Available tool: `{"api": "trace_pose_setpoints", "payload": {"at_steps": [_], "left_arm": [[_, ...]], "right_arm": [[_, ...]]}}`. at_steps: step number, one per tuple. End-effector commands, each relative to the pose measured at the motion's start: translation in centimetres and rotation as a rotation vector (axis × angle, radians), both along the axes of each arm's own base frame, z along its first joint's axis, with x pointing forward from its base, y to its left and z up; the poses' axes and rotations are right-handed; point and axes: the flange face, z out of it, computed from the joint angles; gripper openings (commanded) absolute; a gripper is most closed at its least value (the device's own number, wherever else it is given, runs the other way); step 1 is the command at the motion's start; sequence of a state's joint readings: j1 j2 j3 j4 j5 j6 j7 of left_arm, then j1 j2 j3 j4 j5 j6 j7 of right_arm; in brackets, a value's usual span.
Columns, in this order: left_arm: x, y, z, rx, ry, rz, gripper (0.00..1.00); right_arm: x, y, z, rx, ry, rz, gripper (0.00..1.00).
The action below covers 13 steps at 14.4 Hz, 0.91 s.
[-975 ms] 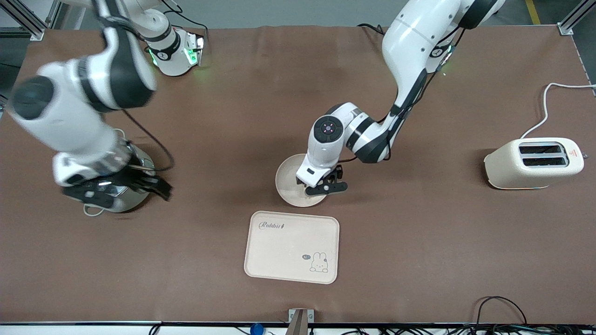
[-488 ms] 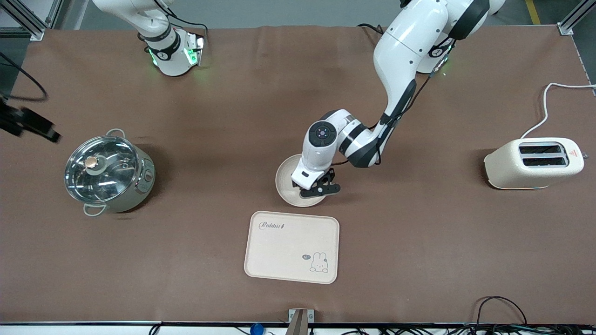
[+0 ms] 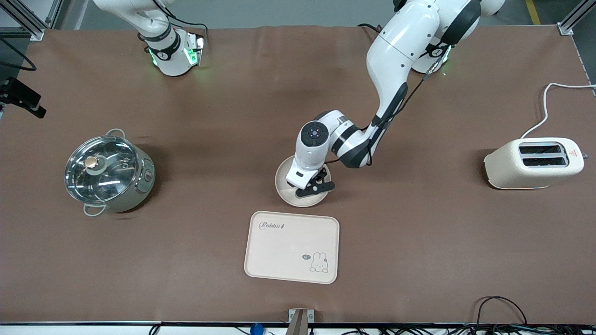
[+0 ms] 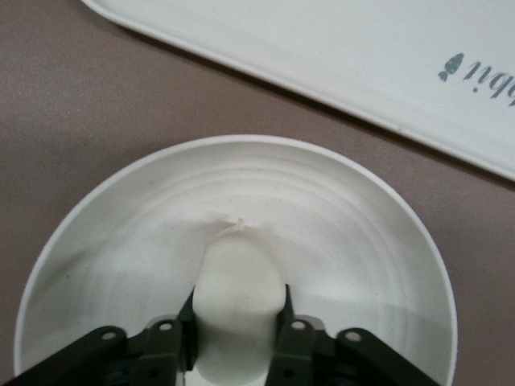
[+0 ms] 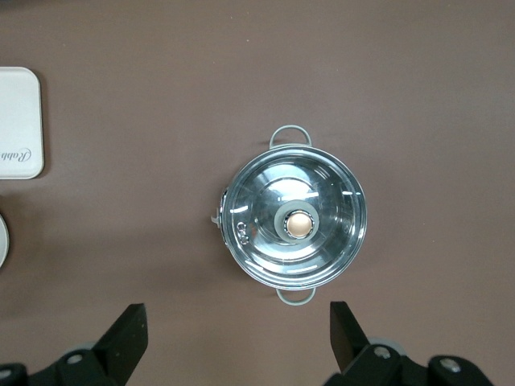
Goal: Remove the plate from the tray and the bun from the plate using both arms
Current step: 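Close the left gripper on the white bun on the plate, then lift the bun and carry it toward the toaster with the left gripper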
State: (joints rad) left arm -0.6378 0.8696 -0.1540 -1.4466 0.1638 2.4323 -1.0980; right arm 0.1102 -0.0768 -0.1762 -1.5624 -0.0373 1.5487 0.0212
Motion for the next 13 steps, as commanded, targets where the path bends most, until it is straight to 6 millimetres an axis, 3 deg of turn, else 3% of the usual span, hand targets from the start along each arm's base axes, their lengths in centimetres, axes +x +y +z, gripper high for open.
{"api": "trace_pose_setpoints", "payload": {"at_steps": [1,3,5,6,7,9,11,13], "left_arm": [[0.5,-0.5,0.7,-0.002,-0.02,0.012,0.1],[0.7,-0.5,2.1,-0.006,-0.027,0.025,0.05],[1.1,-0.4,5.3,-0.015,-0.044,0.044,0.05],[1.9,0.7,7.4,0.006,-0.041,0.065,0.06],[2.9,2.9,9.6,0.054,-0.02,0.083,0.09],[5.0,8.8,11.1,0.171,0.067,0.107,0.1],[7.0,14.8,10.5,0.228,0.135,0.139,0.13],[8.7,20.7,8.5,0.249,0.183,0.204,0.16]], "right_arm": [[-0.3,-0.1,-0.2,-0.014,0.011,0.018,1.0],[-0.3,-0.1,-0.3,-0.012,0.014,0.019,1.0],[-0.4,-0.1,-0.4,-0.01,0.023,0.019,1.0],[-0.4,-0.1,-0.4,-0.01,0.024,0.018,1.0],[-0.4,-0.1,-0.4,-0.01,0.024,0.018,1.0],[-0.4,-0.1,-0.4,-0.01,0.023,0.019,1.0],[-0.3,0.0,-0.4,-0.009,0.02,0.02,1.0],[-0.3,0.0,-0.4,-0.008,0.023,0.02,1.0]]}}
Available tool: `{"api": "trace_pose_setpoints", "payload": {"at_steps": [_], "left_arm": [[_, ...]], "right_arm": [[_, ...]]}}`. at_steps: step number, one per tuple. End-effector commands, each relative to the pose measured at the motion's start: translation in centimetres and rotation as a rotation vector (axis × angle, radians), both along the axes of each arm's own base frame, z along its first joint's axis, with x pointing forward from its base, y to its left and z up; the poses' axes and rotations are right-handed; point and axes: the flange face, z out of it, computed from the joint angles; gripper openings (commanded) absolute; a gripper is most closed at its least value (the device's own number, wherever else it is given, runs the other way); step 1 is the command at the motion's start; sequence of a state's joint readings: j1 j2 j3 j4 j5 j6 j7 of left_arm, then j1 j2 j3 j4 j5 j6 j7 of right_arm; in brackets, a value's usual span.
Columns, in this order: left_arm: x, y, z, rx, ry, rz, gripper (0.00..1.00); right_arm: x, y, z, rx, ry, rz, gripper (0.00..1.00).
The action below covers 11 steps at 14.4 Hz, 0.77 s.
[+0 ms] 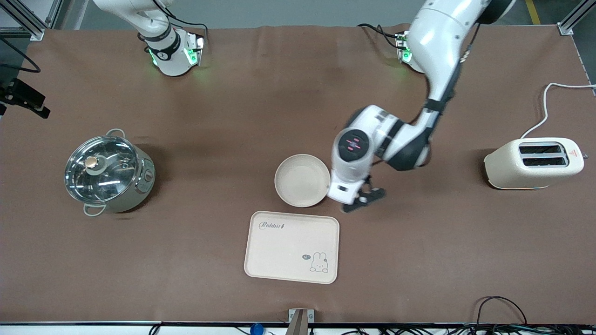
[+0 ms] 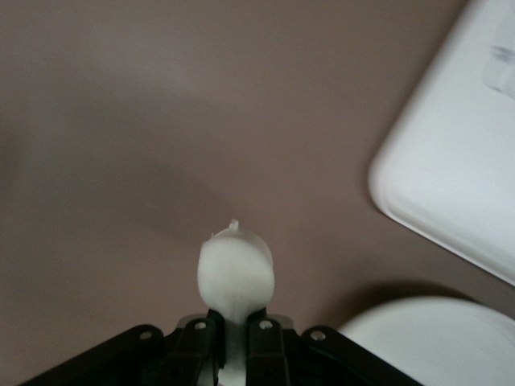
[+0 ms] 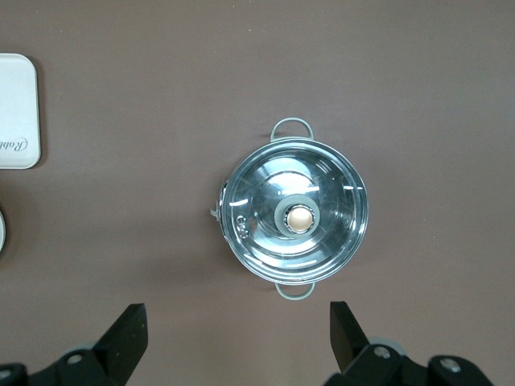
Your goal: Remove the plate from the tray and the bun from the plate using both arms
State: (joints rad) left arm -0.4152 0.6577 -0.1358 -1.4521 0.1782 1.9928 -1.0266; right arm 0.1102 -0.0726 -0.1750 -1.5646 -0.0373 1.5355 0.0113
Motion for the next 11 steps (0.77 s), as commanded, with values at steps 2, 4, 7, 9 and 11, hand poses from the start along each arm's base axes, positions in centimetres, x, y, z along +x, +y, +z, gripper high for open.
{"api": "trace_pose_setpoints", "payload": {"at_steps": [2,4,7,9,11], "left_arm": [[2.4,11.1,-4.8,0.045,0.079,0.131,0.18],[4.2,16.2,-7.2,0.032,0.082,0.197,0.2],[5.3,19.4,-9.5,0.005,0.073,0.254,0.51],[5.7,20.4,-10.2,-0.007,0.063,0.274,0.92],[5.8,20.7,-10.1,-0.03,0.07,0.309,1.0]], "right_arm": [[-0.3,-0.1,0.1,-0.007,0.0,0.01,1.0],[-0.4,-0.1,0.1,-0.006,0.004,0.008,1.0],[-0.4,0.0,0.2,-0.005,0.0,0.008,1.0],[-0.4,0.0,0.1,-0.005,0.003,0.008,1.0],[-0.3,0.0,0.1,-0.005,0.001,0.008,1.0]]}}
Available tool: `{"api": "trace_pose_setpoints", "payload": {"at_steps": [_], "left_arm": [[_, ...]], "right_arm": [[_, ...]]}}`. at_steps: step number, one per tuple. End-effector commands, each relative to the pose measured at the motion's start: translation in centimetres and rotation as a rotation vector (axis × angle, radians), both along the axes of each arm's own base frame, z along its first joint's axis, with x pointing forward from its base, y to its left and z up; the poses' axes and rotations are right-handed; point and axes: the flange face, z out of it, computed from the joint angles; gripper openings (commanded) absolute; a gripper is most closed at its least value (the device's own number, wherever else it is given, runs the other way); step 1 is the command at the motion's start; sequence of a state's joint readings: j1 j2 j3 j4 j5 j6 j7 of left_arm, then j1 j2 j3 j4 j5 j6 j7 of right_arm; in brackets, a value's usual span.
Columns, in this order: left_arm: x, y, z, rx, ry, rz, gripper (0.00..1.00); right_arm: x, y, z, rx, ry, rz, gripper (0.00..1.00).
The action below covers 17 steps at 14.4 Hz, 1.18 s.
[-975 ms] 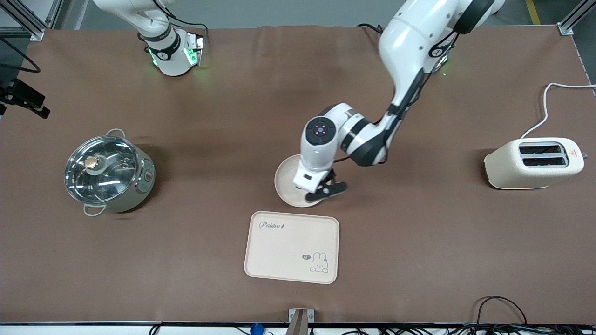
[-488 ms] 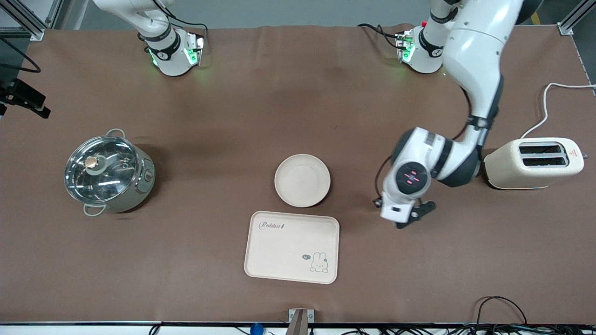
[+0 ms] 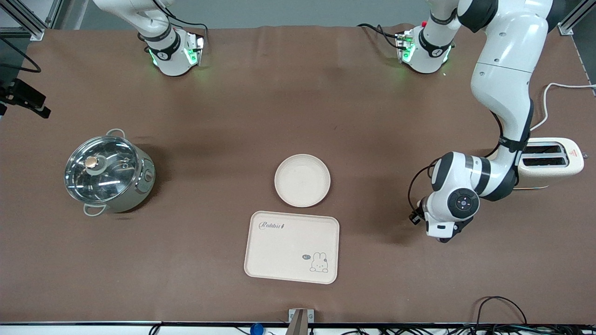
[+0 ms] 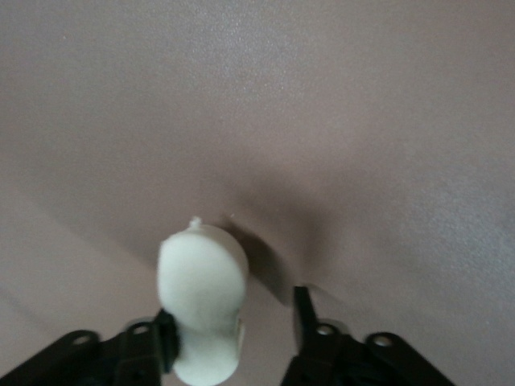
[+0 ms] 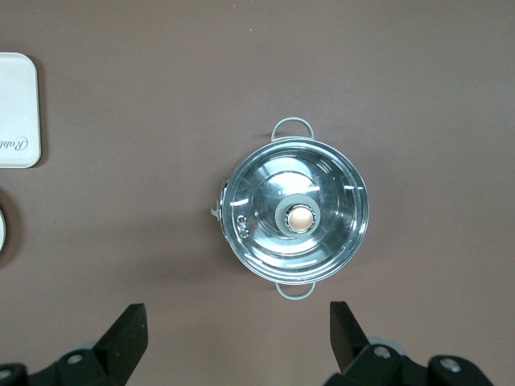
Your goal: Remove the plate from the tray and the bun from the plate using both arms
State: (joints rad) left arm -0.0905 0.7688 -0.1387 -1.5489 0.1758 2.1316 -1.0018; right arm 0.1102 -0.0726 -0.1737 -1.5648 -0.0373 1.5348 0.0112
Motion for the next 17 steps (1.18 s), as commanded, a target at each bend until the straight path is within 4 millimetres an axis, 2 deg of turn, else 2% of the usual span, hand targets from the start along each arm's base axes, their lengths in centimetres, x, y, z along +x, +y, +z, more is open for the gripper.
{"api": "trace_pose_setpoints", "payload": {"at_steps": [1,5,6,8,10,13,15,17], "left_arm": [[0.5,0.0,1.4,-0.024,-0.021,0.04,1.0],[0.9,0.2,6.1,-0.014,-0.032,0.032,1.0],[0.9,0.2,8.6,-0.01,-0.05,0.021,1.0],[0.4,1.0,14.6,-0.012,-0.052,-0.103,1.0],[-1.1,2.6,22.3,-0.009,-0.053,-0.283,1.0],[-3.6,7.3,33.0,-0.008,-0.114,-0.456,1.0],[-6.3,7.5,37.6,-0.005,-0.099,-0.576,1.0],[-9.1,6.5,41.6,-0.008,-0.102,-0.628,1.0]], "right_arm": [[-0.4,-0.1,0.1,-0.005,0.002,0.007,1.0],[-0.3,0.1,0.1,-0.004,0.0,0.005,1.0],[-0.4,0.2,0.0,-0.003,0.005,0.01,1.0],[-0.3,0.2,0.1,-0.002,-0.003,0.009,1.0],[-0.3,0.2,0.0,0.0,0.003,0.009,1.0],[-0.2,-0.1,0.1,-0.001,-0.003,0.006,1.0],[-0.3,0.0,-0.1,0.0,0.004,0.007,1.0],[-0.3,0.0,0.0,0.001,-0.002,0.006,1.0]]}}
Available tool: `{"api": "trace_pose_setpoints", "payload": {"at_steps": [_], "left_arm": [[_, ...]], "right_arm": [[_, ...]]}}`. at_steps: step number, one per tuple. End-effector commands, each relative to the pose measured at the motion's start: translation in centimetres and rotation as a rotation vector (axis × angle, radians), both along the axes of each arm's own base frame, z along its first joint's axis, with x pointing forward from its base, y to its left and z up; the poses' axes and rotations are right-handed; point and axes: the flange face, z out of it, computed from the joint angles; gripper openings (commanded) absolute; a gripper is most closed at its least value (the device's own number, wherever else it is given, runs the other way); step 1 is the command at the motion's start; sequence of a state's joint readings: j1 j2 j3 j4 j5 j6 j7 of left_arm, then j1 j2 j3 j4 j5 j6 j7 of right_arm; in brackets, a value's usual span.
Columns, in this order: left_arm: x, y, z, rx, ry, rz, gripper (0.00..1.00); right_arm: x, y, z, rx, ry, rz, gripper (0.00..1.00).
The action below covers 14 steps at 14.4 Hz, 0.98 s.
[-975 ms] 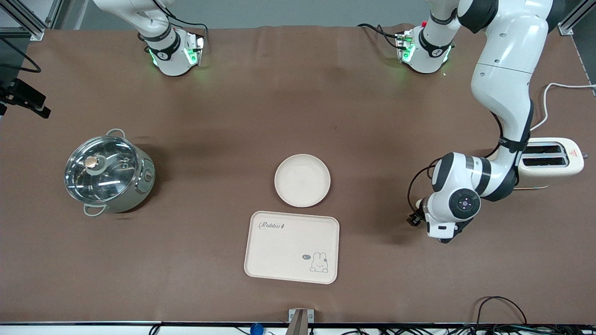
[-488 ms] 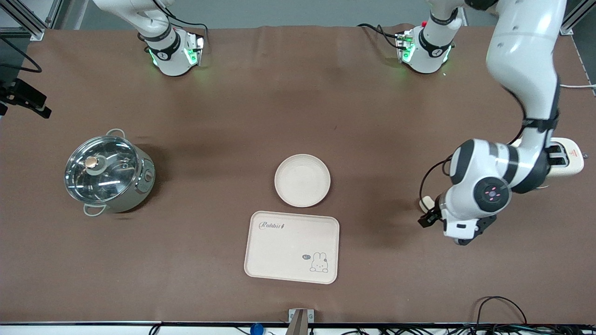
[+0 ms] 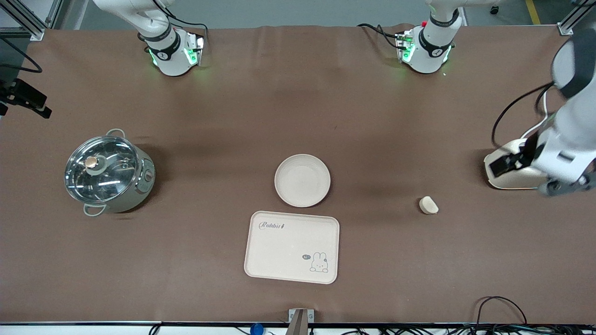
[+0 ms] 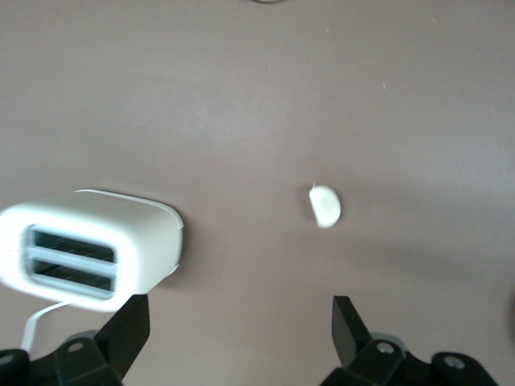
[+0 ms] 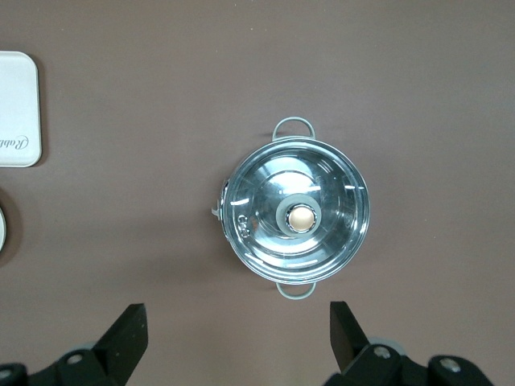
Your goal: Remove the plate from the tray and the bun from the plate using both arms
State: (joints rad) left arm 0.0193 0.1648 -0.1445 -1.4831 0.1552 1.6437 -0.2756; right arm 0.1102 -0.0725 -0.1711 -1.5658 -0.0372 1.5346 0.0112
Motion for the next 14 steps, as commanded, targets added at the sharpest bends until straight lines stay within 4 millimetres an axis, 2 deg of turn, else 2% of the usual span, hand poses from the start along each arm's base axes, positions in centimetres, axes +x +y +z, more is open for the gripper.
{"api": "trace_pose_setpoints", "payload": {"at_steps": [1,2,5,7,9,11,14], "left_arm": [[-4.4,-2.5,3.8,-0.019,0.026,-0.089,1.0],[-6.3,-3.2,5.4,-0.057,0.047,-0.092,1.0],[-9.1,-3.7,8.6,-0.091,0.025,-0.114,1.0],[-10.9,-4.1,9.5,-0.099,0.014,-0.151,1.0],[-12.9,-4.6,9.3,-0.12,0.014,-0.173,1.0],[-13.5,-4.1,9.5,-0.117,0.018,-0.167,1.0],[-12.4,-4.0,9.7,-0.117,0.023,-0.198,1.0]], "right_arm": [[-0.3,0.0,0.2,0.001,-0.003,0.006,1.0],[-0.4,0.1,0.1,0.001,0.001,0.008,1.0],[-0.3,0.4,0.2,0.007,-0.004,0.008,1.0],[-0.3,0.7,0.1,0.007,0.001,0.013,1.0],[-0.3,0.7,0.3,0.009,-0.004,0.011,1.0],[-0.3,0.9,0.2,0.009,-0.002,0.013,1.0],[-0.3,0.9,0.2,0.009,-0.002,0.011,1.0]]}}
